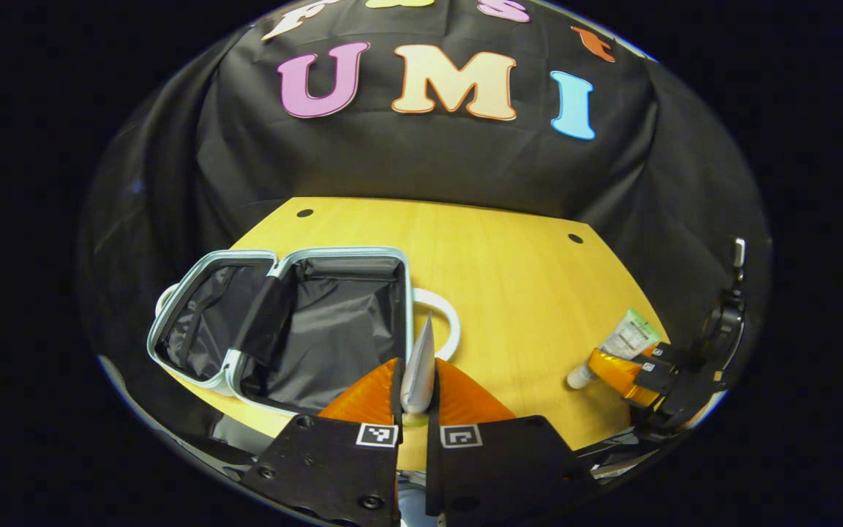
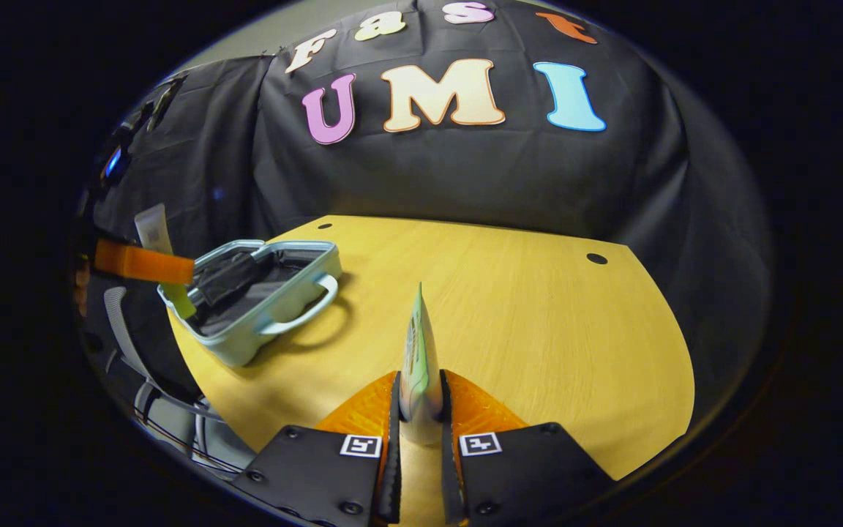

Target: First open the suitcase, pack the skin care products into it, and then close the suitcase.

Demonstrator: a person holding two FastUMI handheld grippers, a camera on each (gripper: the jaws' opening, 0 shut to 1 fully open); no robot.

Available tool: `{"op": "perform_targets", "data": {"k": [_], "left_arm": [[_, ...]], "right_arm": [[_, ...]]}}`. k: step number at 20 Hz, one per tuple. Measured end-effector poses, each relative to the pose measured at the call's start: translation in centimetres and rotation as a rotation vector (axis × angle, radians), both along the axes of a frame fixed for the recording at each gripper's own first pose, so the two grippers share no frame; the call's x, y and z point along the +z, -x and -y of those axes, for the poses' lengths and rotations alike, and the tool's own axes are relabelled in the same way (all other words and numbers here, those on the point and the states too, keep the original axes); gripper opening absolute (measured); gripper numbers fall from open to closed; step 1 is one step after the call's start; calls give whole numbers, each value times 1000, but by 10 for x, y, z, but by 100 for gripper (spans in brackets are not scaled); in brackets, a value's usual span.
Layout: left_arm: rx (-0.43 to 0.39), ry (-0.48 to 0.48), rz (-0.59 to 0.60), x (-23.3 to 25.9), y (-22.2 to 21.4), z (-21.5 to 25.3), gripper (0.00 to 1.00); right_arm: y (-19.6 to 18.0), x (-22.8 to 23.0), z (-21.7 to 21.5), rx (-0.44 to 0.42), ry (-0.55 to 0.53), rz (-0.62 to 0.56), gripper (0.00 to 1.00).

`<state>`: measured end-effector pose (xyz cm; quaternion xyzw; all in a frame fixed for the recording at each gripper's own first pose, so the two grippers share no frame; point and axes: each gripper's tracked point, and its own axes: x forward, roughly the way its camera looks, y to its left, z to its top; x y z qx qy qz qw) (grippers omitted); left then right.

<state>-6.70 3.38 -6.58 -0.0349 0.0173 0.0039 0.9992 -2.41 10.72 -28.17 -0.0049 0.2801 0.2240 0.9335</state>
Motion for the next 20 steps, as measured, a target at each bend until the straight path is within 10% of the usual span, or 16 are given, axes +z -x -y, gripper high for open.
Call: {"op": "perform_targets", "data": {"k": [20], "left_arm": [[-160,34,-294,-70,-107,-114,8]], "right_arm": [[35,40,-252,257,1,-106,24]]}}
